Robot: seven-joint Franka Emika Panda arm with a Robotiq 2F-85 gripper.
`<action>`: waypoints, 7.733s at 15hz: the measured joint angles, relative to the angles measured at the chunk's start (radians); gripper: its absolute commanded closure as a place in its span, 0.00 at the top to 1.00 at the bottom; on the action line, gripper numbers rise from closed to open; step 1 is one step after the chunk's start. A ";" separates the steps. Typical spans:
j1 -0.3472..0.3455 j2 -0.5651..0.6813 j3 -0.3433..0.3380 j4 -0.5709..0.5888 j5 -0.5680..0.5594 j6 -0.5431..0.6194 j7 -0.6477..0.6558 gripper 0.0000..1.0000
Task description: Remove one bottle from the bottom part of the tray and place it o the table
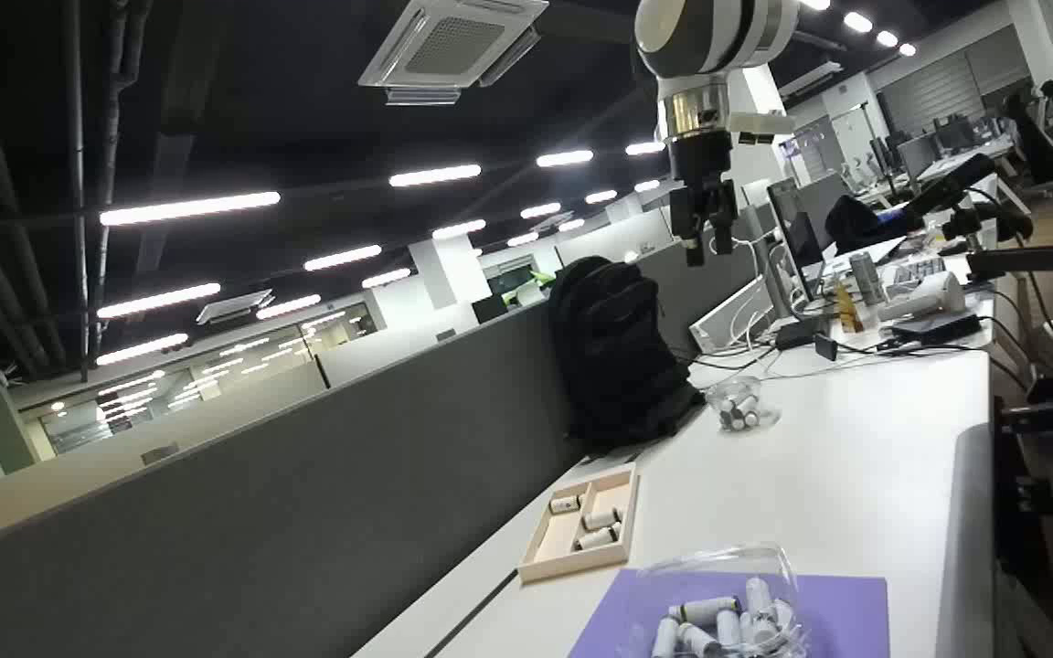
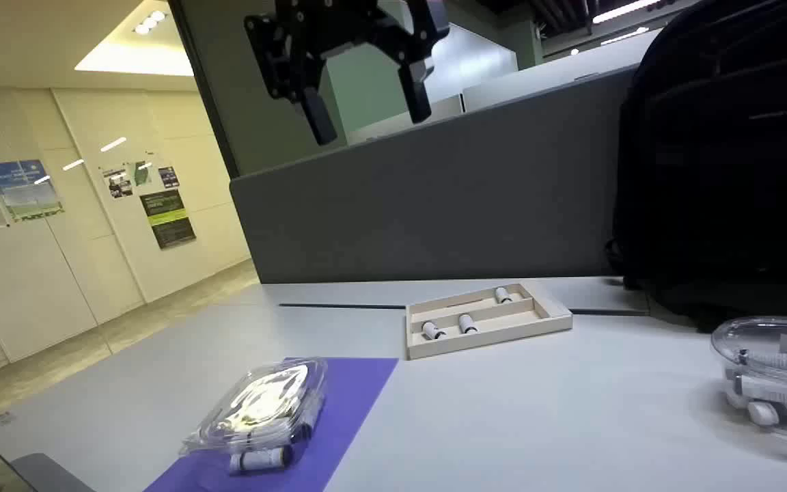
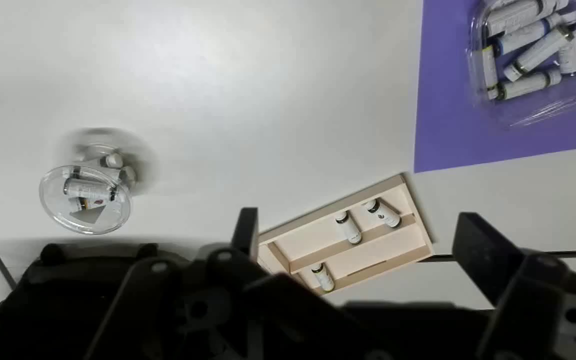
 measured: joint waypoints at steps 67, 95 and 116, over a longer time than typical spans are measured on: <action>-0.046 1.243 0.336 0.885 0.083 0.281 -0.246 1.00; -0.065 1.452 0.375 1.113 0.026 0.175 -0.269 0.07; -0.050 1.098 0.482 0.484 0.019 0.357 -0.676 0.54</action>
